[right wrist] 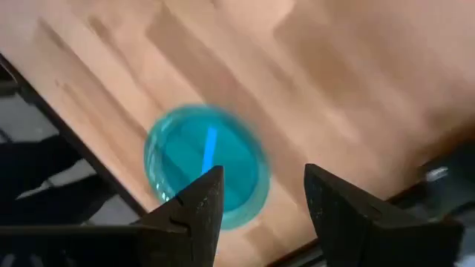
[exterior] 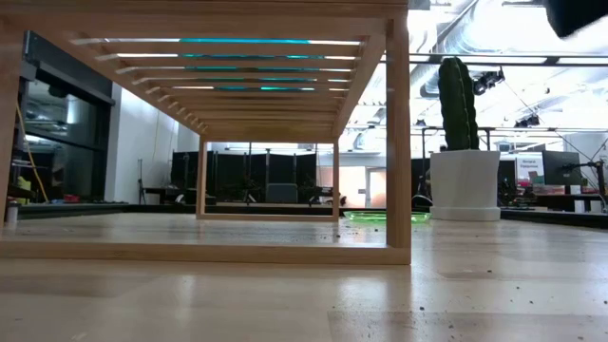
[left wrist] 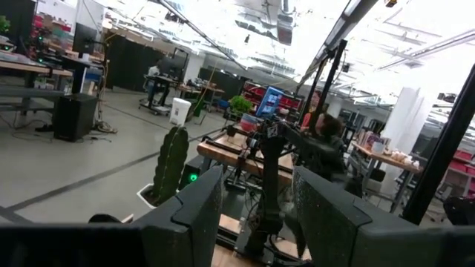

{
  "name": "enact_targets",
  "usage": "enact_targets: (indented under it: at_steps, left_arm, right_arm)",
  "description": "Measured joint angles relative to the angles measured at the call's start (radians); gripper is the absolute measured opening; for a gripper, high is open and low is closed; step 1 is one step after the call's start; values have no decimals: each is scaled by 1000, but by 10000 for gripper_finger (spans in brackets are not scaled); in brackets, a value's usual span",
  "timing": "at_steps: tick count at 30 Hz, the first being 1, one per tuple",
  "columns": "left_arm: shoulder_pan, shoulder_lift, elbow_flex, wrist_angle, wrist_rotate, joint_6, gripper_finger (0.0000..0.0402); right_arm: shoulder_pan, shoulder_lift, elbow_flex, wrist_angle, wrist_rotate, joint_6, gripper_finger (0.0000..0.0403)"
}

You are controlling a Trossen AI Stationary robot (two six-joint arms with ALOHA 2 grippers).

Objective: Place and stack plates onto a shelf
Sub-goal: Stack the blue plate on top of the blue plate on the shelf

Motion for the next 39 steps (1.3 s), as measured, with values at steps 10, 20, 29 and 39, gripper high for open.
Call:
enact_targets:
  at_steps: [10, 20, 29, 39]
  left_arm:
    - [0, 0, 0, 0, 0, 1, 154]
    - [0, 0, 0, 0, 0, 0, 154]
    - [0, 0, 0, 0, 0, 0, 154]
    - [0, 0, 0, 1, -7, 0, 154]
  right_arm:
    - [82, 1, -425, 602, -129, 268, 170]
    - [121, 2, -480, 617, -60, 300, 170]
    - [180, 123, -480, 678, -65, 303, 170]
    - [181, 254, -475, 751, -81, 304, 169]
